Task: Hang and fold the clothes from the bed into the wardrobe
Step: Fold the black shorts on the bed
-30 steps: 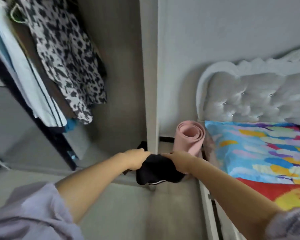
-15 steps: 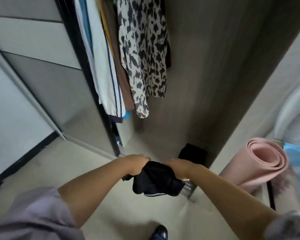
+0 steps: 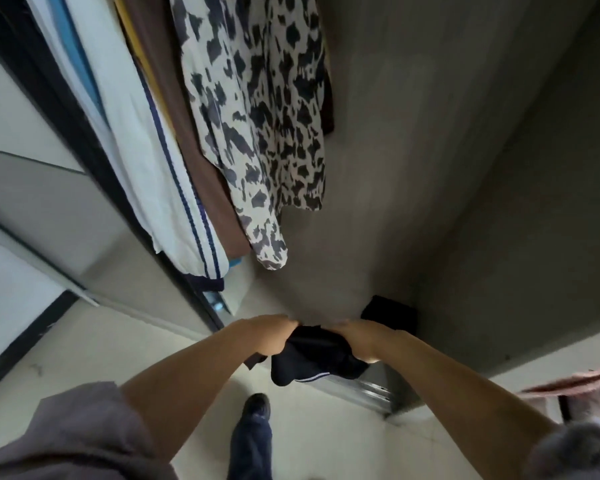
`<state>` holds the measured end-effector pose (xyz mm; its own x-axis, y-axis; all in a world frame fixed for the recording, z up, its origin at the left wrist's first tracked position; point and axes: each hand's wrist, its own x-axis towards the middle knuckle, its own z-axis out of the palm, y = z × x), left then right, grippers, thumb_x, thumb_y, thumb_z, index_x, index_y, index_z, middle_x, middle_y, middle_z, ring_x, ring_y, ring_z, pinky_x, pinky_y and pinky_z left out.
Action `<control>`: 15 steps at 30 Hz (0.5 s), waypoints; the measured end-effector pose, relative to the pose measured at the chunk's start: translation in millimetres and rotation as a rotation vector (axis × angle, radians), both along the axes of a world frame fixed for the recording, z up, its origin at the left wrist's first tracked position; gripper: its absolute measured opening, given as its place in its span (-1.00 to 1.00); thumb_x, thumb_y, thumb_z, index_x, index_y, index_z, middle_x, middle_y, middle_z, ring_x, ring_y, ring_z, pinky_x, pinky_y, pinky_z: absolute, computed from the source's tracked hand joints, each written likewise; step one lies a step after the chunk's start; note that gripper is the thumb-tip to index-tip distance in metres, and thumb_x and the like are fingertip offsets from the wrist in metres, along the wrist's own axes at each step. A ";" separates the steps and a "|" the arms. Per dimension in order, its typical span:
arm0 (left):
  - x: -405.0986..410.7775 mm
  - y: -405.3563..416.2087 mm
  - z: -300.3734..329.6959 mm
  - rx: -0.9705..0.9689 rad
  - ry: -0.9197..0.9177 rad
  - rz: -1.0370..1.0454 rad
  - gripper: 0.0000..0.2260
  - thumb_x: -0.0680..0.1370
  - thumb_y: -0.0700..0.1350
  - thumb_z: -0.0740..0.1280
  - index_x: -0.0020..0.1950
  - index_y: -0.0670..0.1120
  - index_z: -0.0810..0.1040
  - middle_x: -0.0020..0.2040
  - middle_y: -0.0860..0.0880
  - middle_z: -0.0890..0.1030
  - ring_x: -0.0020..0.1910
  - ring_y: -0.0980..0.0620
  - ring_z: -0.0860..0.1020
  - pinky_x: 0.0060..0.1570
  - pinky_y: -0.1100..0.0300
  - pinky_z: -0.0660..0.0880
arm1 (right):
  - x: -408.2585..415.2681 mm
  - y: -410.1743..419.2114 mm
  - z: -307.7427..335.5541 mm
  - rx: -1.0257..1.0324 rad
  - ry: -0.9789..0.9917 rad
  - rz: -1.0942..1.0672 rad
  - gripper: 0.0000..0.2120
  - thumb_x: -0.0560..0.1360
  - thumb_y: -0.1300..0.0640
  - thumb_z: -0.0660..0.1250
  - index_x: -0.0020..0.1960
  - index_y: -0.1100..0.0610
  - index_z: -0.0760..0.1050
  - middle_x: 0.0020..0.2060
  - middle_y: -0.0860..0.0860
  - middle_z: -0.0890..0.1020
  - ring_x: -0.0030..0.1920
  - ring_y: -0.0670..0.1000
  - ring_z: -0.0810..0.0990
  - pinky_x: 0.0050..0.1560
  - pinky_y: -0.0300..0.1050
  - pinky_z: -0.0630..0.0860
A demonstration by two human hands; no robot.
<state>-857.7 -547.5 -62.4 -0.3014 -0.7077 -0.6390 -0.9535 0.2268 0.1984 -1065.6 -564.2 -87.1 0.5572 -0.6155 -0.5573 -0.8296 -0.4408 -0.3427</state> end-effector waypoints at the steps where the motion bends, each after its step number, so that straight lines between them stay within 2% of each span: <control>1: -2.0 -14.9 -4.8 0.024 0.005 -0.013 -0.60 0.53 -0.29 0.11 0.34 -0.05 0.37 0.10 -0.15 0.52 -0.06 -0.15 0.57 -0.08 -0.01 0.55 | -1.8 -8.9 -5.1 0.000 -0.010 -0.022 -0.64 0.62 -0.03 0.10 0.40 -0.11 0.36 0.33 -0.02 0.49 0.32 0.08 0.44 0.33 -0.04 0.33; 4: -3.5 -65.8 -35.3 0.060 -0.003 -0.106 -0.66 0.51 -0.27 0.10 0.24 -0.02 0.40 0.01 -0.16 0.56 -0.14 -0.12 0.57 -0.08 -0.04 0.57 | -7.4 -37.9 -22.7 0.011 -0.014 -0.145 -0.57 0.64 0.15 0.11 0.49 -0.01 0.28 0.41 -0.01 0.39 0.40 0.07 0.37 0.37 -0.13 0.24; 6: -5.4 -98.8 -56.1 0.077 0.001 -0.159 -0.64 0.51 -0.28 0.07 0.24 -0.01 0.40 -0.03 -0.15 0.58 -0.15 -0.16 0.60 -0.13 -0.02 0.57 | -12.0 -58.8 -39.9 0.000 0.018 -0.195 -0.47 0.60 0.23 0.12 0.53 -0.04 0.18 0.41 0.07 0.39 0.36 0.12 0.41 0.32 -0.14 0.28; 8: -10.2 -126.2 -66.8 0.086 0.027 -0.220 -0.61 0.55 -0.31 0.06 0.33 -0.05 0.37 0.05 -0.17 0.57 -0.07 -0.16 0.58 -0.10 0.04 0.52 | -13.1 -80.5 -62.3 0.000 0.077 -0.251 -0.41 0.57 0.22 0.12 0.55 -0.09 0.09 0.35 0.15 0.40 0.28 0.17 0.46 0.26 -0.08 0.36; 11: -16.6 -159.8 -94.2 0.114 0.035 -0.260 -0.51 0.59 -0.34 0.08 0.50 -0.05 0.22 0.23 -0.19 0.48 0.13 -0.18 0.50 -0.03 0.10 0.40 | -9.2 -106.8 -102.0 0.018 0.118 -0.269 -0.39 0.56 0.18 0.17 0.55 -0.09 0.08 0.35 0.16 0.38 0.28 0.21 0.46 0.25 -0.04 0.37; 13: -15.4 -179.3 -141.9 0.117 0.041 -0.260 -0.44 0.60 -0.28 0.14 0.55 0.04 0.08 0.34 -0.17 0.42 0.23 -0.18 0.46 0.04 0.13 0.39 | -6.0 -119.8 -147.5 0.014 0.119 -0.287 -0.40 0.57 0.12 0.21 0.54 -0.14 0.09 0.37 0.15 0.36 0.28 0.22 0.46 0.28 0.00 0.41; 15: -11.2 -192.4 -203.3 0.142 0.023 -0.263 -0.38 0.57 -0.19 0.22 0.56 0.07 0.03 0.41 -0.14 0.37 0.31 -0.17 0.42 0.21 0.04 0.41 | -3.7 -127.6 -207.3 0.056 0.139 -0.291 -0.39 0.58 0.11 0.22 0.54 -0.17 0.06 0.39 0.14 0.34 0.30 0.24 0.45 0.29 0.05 0.42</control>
